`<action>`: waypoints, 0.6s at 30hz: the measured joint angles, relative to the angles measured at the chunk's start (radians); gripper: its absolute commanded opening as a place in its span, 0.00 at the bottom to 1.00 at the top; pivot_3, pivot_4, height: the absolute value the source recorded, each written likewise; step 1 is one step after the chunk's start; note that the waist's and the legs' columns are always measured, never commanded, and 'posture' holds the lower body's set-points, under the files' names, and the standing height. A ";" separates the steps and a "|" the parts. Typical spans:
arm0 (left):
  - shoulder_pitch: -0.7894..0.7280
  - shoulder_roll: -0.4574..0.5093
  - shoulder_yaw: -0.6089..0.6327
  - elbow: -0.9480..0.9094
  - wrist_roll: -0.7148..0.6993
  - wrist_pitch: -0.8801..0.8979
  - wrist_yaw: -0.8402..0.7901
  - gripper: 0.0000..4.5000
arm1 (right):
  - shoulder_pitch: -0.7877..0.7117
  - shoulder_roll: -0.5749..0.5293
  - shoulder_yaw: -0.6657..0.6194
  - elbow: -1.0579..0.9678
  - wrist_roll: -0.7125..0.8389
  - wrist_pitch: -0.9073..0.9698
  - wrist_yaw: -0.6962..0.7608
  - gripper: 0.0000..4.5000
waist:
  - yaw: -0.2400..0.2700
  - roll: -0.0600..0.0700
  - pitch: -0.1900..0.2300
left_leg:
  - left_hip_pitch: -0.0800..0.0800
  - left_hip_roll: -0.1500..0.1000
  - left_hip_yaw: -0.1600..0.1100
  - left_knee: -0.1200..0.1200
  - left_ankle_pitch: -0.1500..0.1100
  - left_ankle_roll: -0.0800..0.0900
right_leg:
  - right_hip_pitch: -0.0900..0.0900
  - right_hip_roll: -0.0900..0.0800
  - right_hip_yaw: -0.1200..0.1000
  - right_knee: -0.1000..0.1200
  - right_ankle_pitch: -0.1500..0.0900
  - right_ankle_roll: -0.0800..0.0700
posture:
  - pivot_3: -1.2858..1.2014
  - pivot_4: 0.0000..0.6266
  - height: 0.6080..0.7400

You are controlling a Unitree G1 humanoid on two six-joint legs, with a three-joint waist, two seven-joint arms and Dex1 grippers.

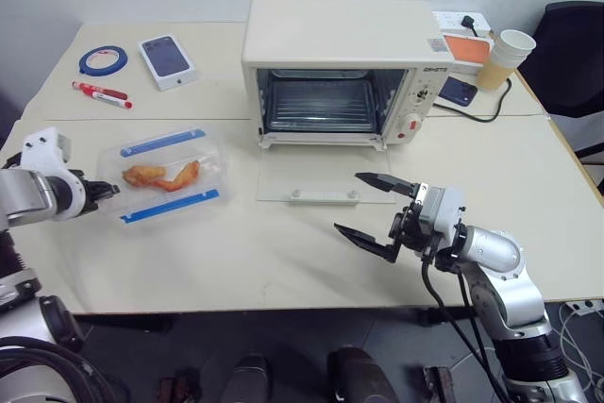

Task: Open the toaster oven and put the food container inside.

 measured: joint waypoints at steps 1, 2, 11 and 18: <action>0.001 0.021 -0.013 0.004 -0.001 -0.027 -0.047 0.03 | 0.000 -0.001 -0.001 0.000 0.001 0.006 0.000 1.00 | 0.002 0.000 0.000 | 0.000 0.000 0.000 0.000 0.000 0.000 | 0.000 0.000 0.000 0.000 0.000 0.000 | 0.52 0.24 1.00; 0.016 0.074 -0.061 0.004 -0.007 -0.069 -0.143 0.03 | 0.004 -0.011 -0.003 -0.002 0.004 0.011 0.000 1.00 | 0.002 0.000 0.000 | -0.001 0.000 0.000 0.000 0.000 0.000 | 0.000 0.000 0.000 0.000 0.000 0.000 | 0.52 0.24 1.00; -0.104 0.085 -0.277 -0.165 -0.083 -0.006 -0.399 0.03 | 0.075 -0.099 -0.124 -0.023 0.021 0.044 -0.011 1.00 | 0.023 0.001 0.000 | -0.002 -0.002 -0.004 0.003 0.000 0.001 | 0.004 -0.002 0.003 -0.002 0.000 0.000 | 0.52 0.24 1.00; -0.221 -0.185 -0.383 -0.209 -0.066 0.061 -0.308 0.03 | 0.221 -0.145 -0.251 -0.088 0.030 0.075 -0.050 1.00 | 0.028 0.001 0.001 | -0.002 -0.001 -0.002 0.005 0.000 0.001 | 0.003 0.000 0.003 0.000 0.000 0.000 | 0.52 0.24 1.00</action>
